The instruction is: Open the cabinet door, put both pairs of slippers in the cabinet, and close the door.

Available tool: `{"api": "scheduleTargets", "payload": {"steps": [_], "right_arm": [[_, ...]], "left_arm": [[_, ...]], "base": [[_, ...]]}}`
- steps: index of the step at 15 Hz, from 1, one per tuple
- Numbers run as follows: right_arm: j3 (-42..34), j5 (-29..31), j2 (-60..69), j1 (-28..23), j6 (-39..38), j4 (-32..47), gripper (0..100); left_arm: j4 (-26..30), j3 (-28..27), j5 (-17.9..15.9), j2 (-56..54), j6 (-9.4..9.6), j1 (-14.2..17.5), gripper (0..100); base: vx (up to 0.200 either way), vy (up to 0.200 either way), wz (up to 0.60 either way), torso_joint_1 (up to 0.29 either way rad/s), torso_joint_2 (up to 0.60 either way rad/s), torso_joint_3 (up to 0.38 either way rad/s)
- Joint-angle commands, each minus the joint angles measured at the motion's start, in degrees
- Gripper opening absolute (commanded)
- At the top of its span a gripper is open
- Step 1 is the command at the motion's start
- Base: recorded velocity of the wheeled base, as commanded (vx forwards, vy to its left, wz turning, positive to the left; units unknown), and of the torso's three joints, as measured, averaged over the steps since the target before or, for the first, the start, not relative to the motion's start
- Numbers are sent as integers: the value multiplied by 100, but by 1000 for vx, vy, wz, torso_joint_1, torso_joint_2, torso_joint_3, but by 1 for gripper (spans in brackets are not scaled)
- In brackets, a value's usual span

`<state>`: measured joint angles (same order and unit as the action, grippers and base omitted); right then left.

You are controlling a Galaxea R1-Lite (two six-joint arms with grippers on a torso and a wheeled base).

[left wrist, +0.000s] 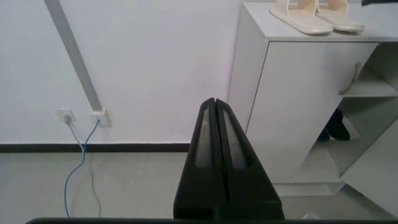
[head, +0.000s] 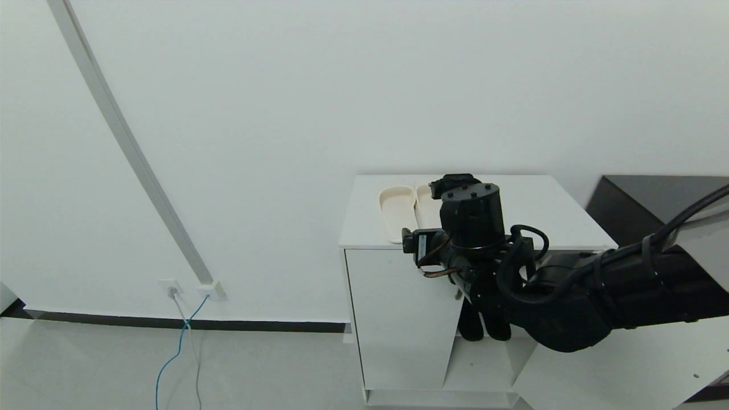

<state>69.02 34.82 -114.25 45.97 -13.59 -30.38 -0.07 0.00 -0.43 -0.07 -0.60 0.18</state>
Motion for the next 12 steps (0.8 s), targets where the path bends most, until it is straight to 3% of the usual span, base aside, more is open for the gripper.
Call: {"api": "scheduleTargets", "payload": {"steps": [1,7,12], "right_arm": [[23,8,26,0,-12,6,100],[-108,-19,-414,-79,-126,-135,100],[270,-221,-906,-220,-82,-276,100]], "left_arm": [[-1,0,-1,7,-2,8,0],[-1,0,-1,7,-11,-1,0],[-1,0,8,7,-28,8,0]], "base": [[200,0,0,2,-2,2],[200,0,0,3,1,-2],[0,0,0,0,0,0]]}}
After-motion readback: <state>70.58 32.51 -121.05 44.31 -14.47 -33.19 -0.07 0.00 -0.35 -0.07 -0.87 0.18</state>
